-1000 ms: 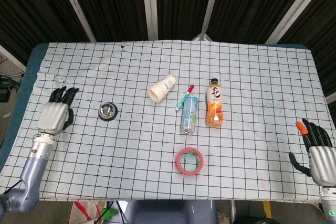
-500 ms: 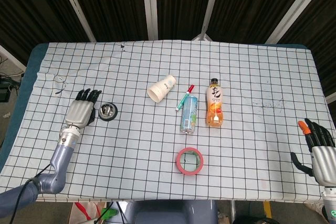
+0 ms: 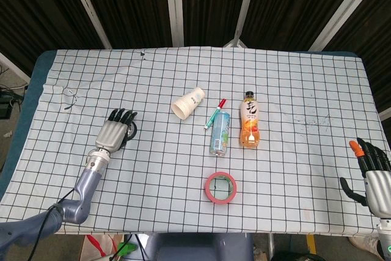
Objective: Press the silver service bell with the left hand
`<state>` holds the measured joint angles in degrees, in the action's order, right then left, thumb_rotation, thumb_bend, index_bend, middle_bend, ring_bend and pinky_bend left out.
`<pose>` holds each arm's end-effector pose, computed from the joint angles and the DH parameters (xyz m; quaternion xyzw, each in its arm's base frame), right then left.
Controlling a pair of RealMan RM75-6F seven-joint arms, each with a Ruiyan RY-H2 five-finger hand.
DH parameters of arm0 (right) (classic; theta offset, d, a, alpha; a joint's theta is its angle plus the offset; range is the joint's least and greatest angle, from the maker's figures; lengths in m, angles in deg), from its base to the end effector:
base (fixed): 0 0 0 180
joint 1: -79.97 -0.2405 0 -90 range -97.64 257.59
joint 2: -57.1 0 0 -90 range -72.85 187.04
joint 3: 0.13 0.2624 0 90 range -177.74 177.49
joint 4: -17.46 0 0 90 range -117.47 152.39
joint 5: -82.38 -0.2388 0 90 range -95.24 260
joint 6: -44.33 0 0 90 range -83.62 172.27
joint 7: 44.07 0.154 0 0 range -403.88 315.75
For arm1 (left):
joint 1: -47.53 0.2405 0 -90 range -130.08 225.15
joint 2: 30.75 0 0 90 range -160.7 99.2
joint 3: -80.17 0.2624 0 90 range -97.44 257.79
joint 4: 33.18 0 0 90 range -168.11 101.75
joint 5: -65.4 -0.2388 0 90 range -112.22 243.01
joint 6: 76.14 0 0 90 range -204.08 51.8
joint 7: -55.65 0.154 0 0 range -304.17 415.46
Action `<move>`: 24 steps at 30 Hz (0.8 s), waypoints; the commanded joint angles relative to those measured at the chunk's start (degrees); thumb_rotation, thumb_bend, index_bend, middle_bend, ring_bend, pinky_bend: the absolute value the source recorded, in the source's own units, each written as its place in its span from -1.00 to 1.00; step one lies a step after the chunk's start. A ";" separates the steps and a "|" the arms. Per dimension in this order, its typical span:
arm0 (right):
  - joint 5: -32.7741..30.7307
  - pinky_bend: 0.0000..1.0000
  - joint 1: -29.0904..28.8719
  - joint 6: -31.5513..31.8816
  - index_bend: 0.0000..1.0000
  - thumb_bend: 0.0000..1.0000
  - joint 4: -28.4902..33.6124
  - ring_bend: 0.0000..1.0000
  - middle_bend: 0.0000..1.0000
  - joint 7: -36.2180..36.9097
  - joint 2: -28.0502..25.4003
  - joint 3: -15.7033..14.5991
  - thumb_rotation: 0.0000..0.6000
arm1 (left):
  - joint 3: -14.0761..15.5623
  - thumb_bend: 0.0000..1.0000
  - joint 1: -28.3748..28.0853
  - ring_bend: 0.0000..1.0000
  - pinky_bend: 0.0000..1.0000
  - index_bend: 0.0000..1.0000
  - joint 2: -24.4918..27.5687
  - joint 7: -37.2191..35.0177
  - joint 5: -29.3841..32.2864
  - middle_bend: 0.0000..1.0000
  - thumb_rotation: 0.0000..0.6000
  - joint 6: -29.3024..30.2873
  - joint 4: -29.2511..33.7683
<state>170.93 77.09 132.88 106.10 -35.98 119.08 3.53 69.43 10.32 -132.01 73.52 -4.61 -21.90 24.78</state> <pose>-0.3403 -0.1864 0.1633 0.5785 -0.3768 0.4222 0.5875 -0.2351 0.3833 -0.0771 -0.7306 -0.3428 -0.3043 0.5061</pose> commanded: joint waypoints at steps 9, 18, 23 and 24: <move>0.60 -0.81 0.13 0.37 -0.81 -0.22 -0.16 -0.96 -0.99 1.38 -0.31 -0.15 1.00 | 1.07 0.99 -0.79 -1.00 -0.94 -0.95 -1.82 4.36 1.43 -0.87 1.00 -0.95 -1.02; 0.21 -0.81 0.08 -0.02 -0.81 -0.22 -0.40 -0.96 -0.99 2.09 -0.41 -0.07 1.00 | -0.37 0.99 0.55 -1.00 -0.94 -0.95 4.94 8.23 -1.54 -0.87 1.00 8.22 11.82; 0.81 -0.81 0.02 0.03 -0.81 -0.22 -0.21 -0.96 -0.99 1.68 -0.30 -0.31 1.00 | -1.21 0.99 3.97 -1.00 -0.94 -0.96 12.75 10.26 -4.68 -0.88 1.00 17.10 25.97; 0.88 -0.81 -0.01 -0.01 -0.81 -0.22 -0.16 -0.96 -0.99 1.55 -0.28 -0.35 1.00 | -1.04 0.99 5.05 -1.00 -0.94 -0.96 14.47 10.88 -5.04 -0.88 1.00 18.74 28.78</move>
<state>171.76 77.10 132.90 105.90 -34.36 118.78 3.22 68.98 12.09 -123.87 82.21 -7.07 -9.96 44.23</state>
